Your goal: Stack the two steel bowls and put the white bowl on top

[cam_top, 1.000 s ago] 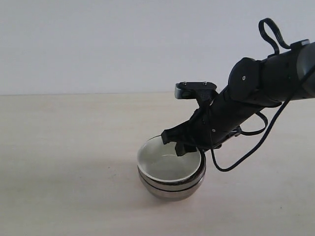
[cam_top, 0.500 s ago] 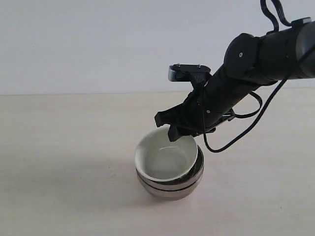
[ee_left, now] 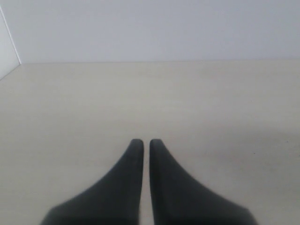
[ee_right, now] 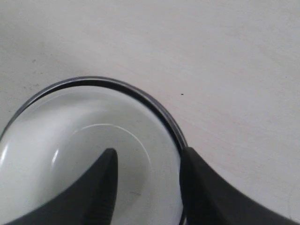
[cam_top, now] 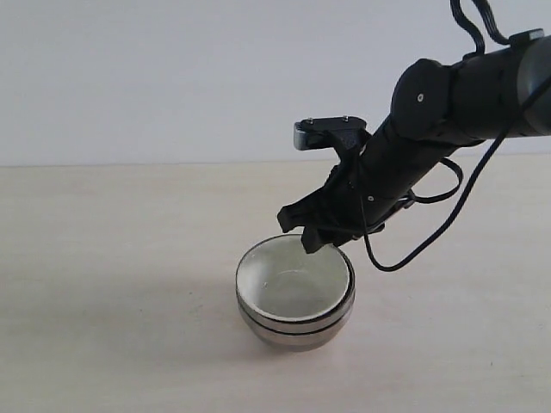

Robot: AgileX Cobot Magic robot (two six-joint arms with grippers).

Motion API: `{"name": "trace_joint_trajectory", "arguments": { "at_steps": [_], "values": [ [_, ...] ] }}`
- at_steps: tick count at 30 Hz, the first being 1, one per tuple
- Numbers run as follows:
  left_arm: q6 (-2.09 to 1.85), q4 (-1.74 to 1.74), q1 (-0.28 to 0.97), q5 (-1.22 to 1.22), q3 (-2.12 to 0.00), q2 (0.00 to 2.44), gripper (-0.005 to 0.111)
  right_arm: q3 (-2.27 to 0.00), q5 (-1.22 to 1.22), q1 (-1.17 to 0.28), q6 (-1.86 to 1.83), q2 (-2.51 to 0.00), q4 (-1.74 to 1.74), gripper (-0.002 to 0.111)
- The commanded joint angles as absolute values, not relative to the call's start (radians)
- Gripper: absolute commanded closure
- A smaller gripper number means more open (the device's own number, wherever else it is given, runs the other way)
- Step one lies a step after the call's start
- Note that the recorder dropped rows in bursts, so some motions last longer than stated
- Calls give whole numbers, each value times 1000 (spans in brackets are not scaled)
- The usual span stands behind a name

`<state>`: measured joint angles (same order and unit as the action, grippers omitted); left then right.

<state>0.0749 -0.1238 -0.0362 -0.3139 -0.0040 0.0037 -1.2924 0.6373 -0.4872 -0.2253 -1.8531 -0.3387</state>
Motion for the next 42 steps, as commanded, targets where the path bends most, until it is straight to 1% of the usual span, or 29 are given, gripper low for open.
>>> {"name": "trace_joint_trajectory", "arguments": {
  "at_steps": [1,9,12,14,15,16,18,20,23,31,39,42],
  "values": [
    [71,-117,-39,-312,0,0,103,-1298,627,-487,-191,-1847,-284,71],
    [71,-117,-39,-312,0,0,103,-1298,614,-487,-192,-1847,-280,71],
    [71,-117,-39,-312,0,0,103,-1298,626,-489,-199,-1845,-337,71],
    [71,-117,-39,-312,0,0,103,-1298,663,-499,-265,-1845,-401,72],
    [71,-117,-39,-312,0,0,103,-1298,684,-508,-296,-1845,-429,74],
    [71,-117,-39,-312,0,0,103,-1298,711,-521,-330,-1845,-455,79],
    [71,-117,-39,-312,0,0,103,-1298,742,-552,-382,-1845,-465,92],
    [71,-117,-39,-312,0,0,103,-1298,723,-587,-385,-1845,-443,109],
    [71,-117,-39,-312,0,0,103,-1298,668,-627,-374,-1862,-434,108],
    [71,-117,-39,-312,0,0,103,-1298,670,-627,-320,-1945,-359,108],
    [71,-117,-39,-312,0,0,103,-1298,630,-627,-250,-1957,-272,108],
    [71,-117,-39,-312,0,0,103,-1298,606,-627,-123,-1985,-133,108]
  ]
}}
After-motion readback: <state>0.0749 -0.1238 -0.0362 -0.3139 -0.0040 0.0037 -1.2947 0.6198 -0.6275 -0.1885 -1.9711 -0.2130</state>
